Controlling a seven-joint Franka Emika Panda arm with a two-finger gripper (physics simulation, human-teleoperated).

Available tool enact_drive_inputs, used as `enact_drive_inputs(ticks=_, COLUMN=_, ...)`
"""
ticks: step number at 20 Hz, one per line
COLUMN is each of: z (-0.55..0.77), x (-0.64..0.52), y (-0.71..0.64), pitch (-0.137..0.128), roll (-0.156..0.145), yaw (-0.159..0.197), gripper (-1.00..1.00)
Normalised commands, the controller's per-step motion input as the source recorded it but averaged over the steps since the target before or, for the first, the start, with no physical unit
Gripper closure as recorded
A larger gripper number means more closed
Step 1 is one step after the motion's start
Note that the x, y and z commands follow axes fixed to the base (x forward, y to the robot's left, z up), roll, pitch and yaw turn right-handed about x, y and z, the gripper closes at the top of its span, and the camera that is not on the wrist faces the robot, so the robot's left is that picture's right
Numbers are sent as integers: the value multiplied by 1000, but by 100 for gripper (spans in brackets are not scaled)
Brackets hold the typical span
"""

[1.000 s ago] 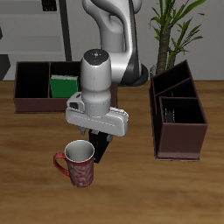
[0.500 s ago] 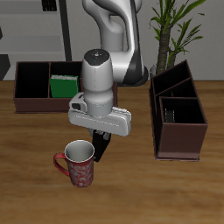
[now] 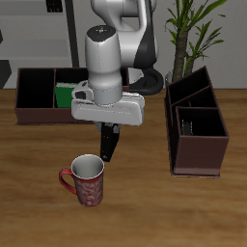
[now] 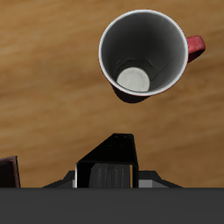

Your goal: Place the yellow book into the left desk caddy's right compartment and place the green book into the back desk caddy's front compartment and place the black book into the back desk caddy's back compartment

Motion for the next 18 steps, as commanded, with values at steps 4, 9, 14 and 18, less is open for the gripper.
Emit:
enact_drive_inputs(ticks=4, z=470, x=-163, y=-165, pitch=18, roll=11, yaw=165, gripper=100)
enact_drive_inputs(ticks=9, z=240, x=-241, y=-138, pitch=16, roll=21, yaw=43, gripper=100)
enact_drive_inputs(ticks=14, z=369, x=-374, y=-260, pitch=-25, roll=13, yaw=24, gripper=100)
enact_drive_inputs(ticks=18, z=275, x=-347, y=-275, pitch=-17, roll=56, yaw=-35, gripper=100)
